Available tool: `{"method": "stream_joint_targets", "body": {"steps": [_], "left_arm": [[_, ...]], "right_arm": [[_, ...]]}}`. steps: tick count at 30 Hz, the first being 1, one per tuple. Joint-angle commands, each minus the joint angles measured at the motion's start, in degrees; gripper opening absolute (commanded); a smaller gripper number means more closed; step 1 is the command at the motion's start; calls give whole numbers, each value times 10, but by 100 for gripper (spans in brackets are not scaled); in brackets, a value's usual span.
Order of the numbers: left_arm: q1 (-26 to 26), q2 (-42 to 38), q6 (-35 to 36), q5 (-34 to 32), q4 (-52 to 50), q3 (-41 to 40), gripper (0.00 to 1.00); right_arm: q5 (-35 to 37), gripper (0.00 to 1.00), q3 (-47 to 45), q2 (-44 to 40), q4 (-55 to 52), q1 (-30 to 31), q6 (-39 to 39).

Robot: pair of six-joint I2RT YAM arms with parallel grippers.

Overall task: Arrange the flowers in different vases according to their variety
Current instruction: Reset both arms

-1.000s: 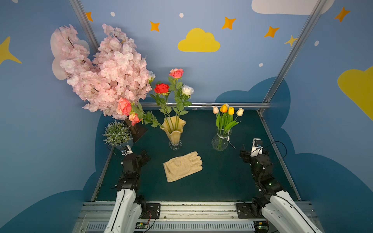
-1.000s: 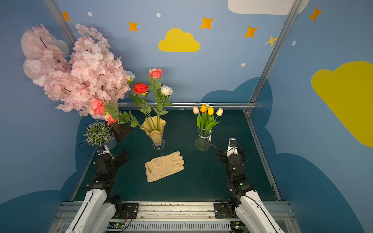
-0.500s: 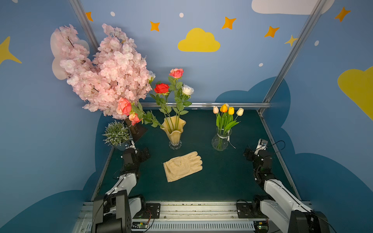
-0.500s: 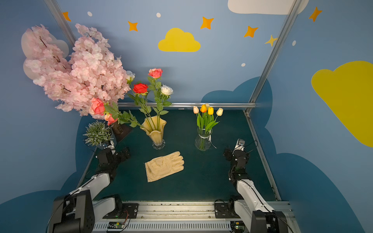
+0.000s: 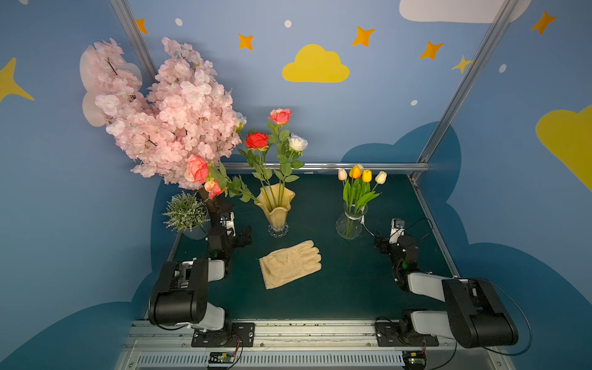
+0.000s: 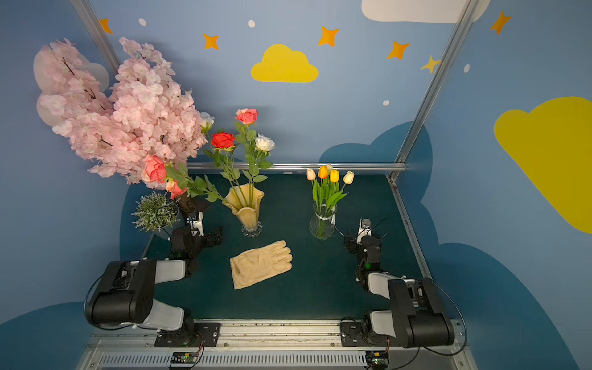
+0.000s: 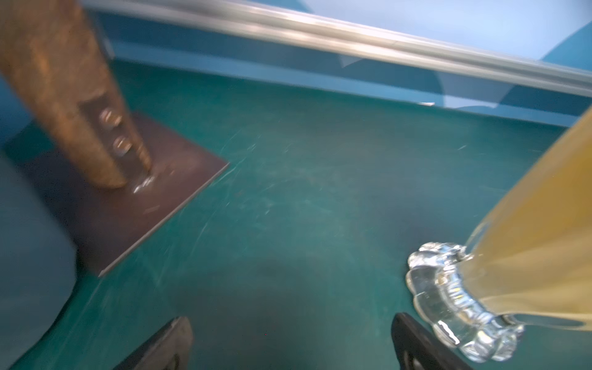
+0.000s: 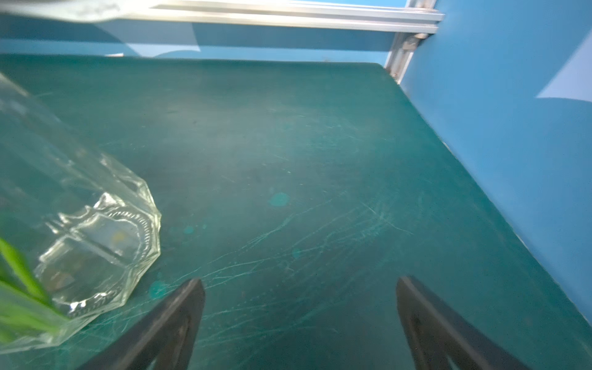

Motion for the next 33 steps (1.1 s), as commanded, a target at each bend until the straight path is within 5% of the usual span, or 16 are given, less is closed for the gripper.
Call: {"method": "stream_joint_targets", "body": {"steps": [1,10,33], "left_arm": [[-3,35,40,35,50,14,100],[-2,20,42,35,6,23,100],[-4,21,42,34,6,24,100]], "right_arm": [[-41,98,42,59,50,4,-27],[-89,98,131,61,-133,-30,-9],[-91,98,129,62,-127,-31,-11]]}}
